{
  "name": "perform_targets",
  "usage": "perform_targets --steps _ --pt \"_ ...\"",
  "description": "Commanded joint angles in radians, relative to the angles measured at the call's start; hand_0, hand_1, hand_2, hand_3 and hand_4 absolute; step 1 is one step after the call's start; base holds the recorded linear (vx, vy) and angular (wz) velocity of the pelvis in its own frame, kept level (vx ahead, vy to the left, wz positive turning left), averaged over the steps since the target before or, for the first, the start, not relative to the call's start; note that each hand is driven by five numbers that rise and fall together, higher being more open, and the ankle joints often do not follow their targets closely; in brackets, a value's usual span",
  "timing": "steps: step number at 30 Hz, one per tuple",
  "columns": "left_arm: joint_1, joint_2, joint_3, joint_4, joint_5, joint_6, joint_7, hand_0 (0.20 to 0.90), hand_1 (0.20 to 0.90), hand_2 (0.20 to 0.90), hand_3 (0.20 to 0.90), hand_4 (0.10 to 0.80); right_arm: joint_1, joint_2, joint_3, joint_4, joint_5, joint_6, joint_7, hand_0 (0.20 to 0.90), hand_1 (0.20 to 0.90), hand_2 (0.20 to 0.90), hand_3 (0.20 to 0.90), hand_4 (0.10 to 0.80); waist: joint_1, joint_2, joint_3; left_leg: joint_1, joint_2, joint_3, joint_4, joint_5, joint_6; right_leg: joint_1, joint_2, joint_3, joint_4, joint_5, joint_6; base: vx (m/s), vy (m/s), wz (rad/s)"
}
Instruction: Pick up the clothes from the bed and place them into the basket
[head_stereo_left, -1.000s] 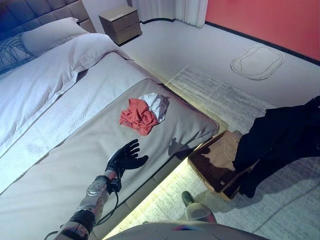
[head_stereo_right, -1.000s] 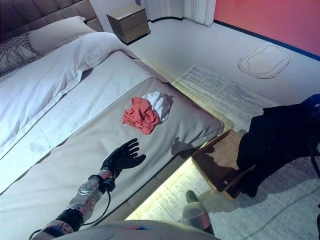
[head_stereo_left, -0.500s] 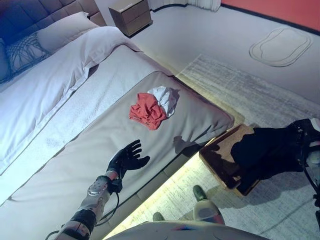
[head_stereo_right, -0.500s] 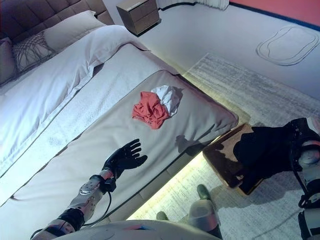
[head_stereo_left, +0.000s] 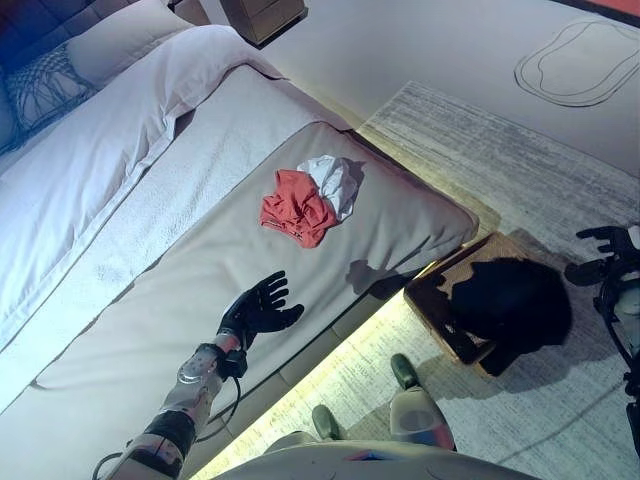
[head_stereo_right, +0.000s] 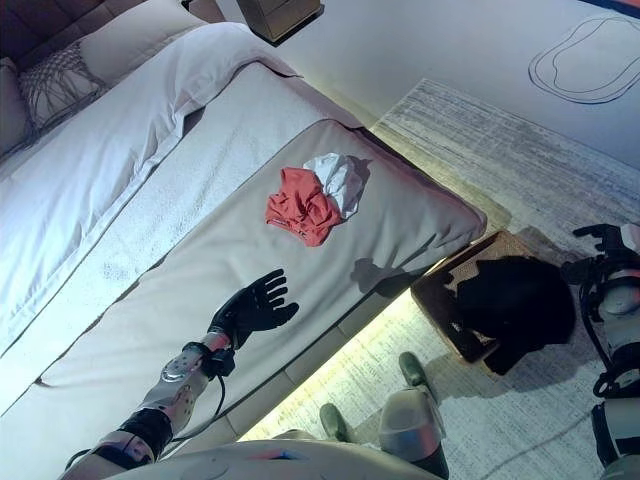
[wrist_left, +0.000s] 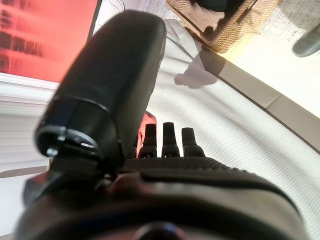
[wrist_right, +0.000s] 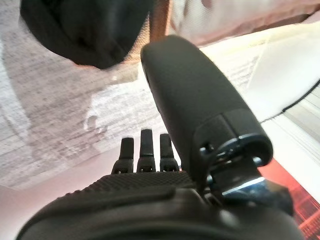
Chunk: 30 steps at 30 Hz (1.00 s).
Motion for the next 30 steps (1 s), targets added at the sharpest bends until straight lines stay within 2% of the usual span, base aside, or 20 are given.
perform_targets --steps 1,7,14,23,27,30 --pt "-0.051 0.041 -0.007 -0.008 -0.030 -0.099 -0.017 0.900 0.900 0.900 0.900 0.800 -0.094 -0.023 0.031 -0.035 -0.016 -0.020 -0.056 0.900 0.900 0.900 0.900 0.800 0.036 -0.093 -0.081 -0.018 0.005 -0.066 0.089 -0.127 -0.017 -0.030 -0.040 -0.049 0.117 -0.068 0.008 0.017 -0.024 0.04" --pt "-0.051 0.042 0.002 0.000 -0.029 -0.092 -0.012 0.900 0.900 0.900 0.900 0.800 -0.087 -0.016 0.035 -0.068 -0.016 -0.009 -0.048 0.900 0.900 0.900 0.900 0.800 0.044 -0.109 -0.087 -0.021 0.011 -0.077 0.084 -0.123 -0.020 -0.027 -0.037 -0.054 0.114 -0.069 0.005 0.004 -0.004 0.01" --pt "-0.041 0.048 0.011 0.003 -0.023 -0.080 0.001 0.900 0.900 0.900 0.900 0.800 -0.096 -0.008 0.039 -0.160 -0.019 -0.013 -0.102 0.900 0.900 0.900 0.900 0.800 0.073 -0.137 -0.095 -0.023 0.019 -0.118 0.070 -0.112 -0.019 -0.012 -0.036 -0.079 0.109 -0.072 -0.002 0.032 -0.028 0.05" --pt "-0.037 0.050 0.019 0.028 0.035 -0.091 0.023 0.900 0.900 0.900 0.900 0.800 -0.299 -0.011 0.194 -0.360 -0.118 0.025 -0.170 0.900 0.900 0.900 0.900 0.800 0.147 -0.169 -0.082 -0.090 0.022 -0.198 0.119 -0.103 -0.030 -0.033 -0.046 -0.155 0.150 -0.108 -0.029 0.015 -0.027 0.27" --pt "-0.023 0.045 0.015 0.017 0.070 -0.112 0.026 0.900 0.900 0.900 0.900 0.800 -0.362 -0.010 0.251 -0.403 -0.201 0.031 -0.163 0.900 0.900 0.900 0.900 0.800 0.183 -0.168 -0.051 -0.147 0.014 -0.234 0.207 -0.115 -0.040 -0.049 -0.061 -0.189 0.193 -0.129 -0.046 0.039 0.007 0.35" --pt "-0.026 0.051 0.012 -0.015 0.063 -0.124 0.022 0.900 0.900 0.900 0.900 0.800 -0.442 -0.013 0.322 -0.418 -0.249 0.063 -0.173 0.900 0.900 0.900 0.900 0.800 0.218 -0.161 0.013 -0.221 0.002 -0.275 0.287 -0.125 -0.041 -0.093 -0.073 -0.220 0.259 -0.155 -0.063 -0.060 0.012 0.40"
